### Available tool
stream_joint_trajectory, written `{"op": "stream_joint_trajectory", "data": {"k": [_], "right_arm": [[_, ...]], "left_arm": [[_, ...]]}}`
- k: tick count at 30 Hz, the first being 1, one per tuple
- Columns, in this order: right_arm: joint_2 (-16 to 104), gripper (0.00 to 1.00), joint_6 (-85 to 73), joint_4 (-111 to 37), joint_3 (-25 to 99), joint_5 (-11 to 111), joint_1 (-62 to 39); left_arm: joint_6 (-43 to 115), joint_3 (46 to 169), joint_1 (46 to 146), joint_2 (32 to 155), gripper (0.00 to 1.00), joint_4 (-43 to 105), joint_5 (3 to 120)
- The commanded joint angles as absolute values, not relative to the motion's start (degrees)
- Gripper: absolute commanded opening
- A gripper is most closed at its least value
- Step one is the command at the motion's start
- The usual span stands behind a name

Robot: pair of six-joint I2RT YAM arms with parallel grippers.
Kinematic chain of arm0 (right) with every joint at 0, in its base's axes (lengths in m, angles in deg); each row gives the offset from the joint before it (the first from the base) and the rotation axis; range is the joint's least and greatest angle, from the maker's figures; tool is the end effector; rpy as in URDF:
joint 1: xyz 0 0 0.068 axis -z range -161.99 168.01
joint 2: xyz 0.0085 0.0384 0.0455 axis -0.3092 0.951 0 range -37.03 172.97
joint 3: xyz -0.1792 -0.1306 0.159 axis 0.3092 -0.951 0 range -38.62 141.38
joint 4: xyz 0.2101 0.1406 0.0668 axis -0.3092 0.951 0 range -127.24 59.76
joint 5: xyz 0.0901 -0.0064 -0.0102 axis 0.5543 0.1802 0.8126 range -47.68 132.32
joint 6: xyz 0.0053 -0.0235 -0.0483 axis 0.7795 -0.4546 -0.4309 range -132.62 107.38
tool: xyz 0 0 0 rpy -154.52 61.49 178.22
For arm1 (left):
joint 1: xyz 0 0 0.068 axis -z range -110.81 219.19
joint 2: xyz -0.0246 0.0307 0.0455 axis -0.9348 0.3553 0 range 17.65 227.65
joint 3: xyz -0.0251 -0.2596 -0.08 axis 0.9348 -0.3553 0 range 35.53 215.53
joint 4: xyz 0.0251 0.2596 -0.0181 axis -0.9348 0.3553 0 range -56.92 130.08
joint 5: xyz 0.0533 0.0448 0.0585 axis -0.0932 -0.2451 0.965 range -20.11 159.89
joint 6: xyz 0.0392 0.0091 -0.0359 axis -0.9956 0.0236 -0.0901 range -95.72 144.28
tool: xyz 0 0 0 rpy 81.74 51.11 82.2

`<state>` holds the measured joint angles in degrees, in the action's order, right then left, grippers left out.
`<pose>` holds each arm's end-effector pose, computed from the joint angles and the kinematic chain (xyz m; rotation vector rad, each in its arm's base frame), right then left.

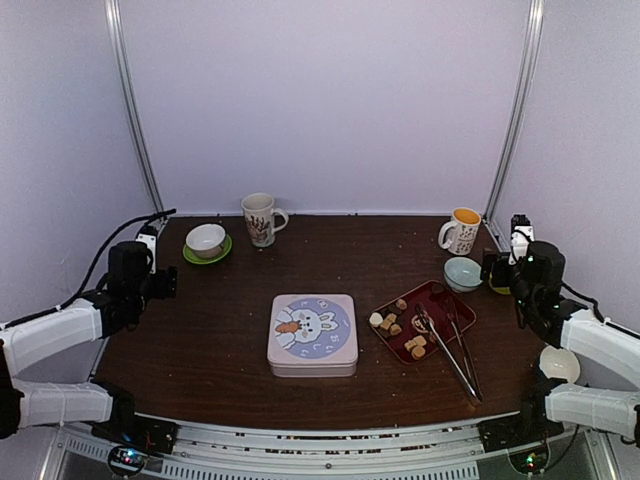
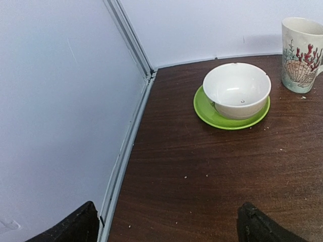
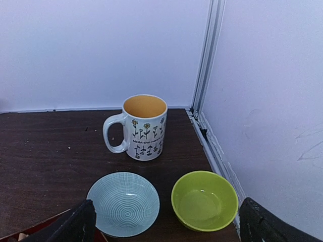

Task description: Pack the chocolate

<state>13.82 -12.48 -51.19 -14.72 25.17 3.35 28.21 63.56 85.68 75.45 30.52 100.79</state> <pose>0.2001 0.0414 0.2364 -0.0129 1.7881 -0.0836 0.2111 -0.0434 0.2195 -0.1142 1.9848 0.3212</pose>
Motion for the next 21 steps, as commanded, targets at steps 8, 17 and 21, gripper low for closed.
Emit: {"op": "stream_joint_trajectory", "data": {"k": [8, 17, 21], "right_arm": [[23.8, 1.00, -12.2, -85.9, -25.6, 26.4, 10.9], [41.9, 1.00, -14.9, -114.0, -30.6, 35.0, 11.6], [40.1, 1.00, -13.2, -102.3, -26.4, 32.1, 11.7]], "left_arm": [[19.8, 56.0, 78.1, 87.1, 0.98, -5.6, 97.3], [16.1, 54.6, 75.2, 96.0, 0.98, -23.3, 88.2], [17.5, 54.1, 73.7, 95.7, 0.98, -23.6, 86.0]]}}
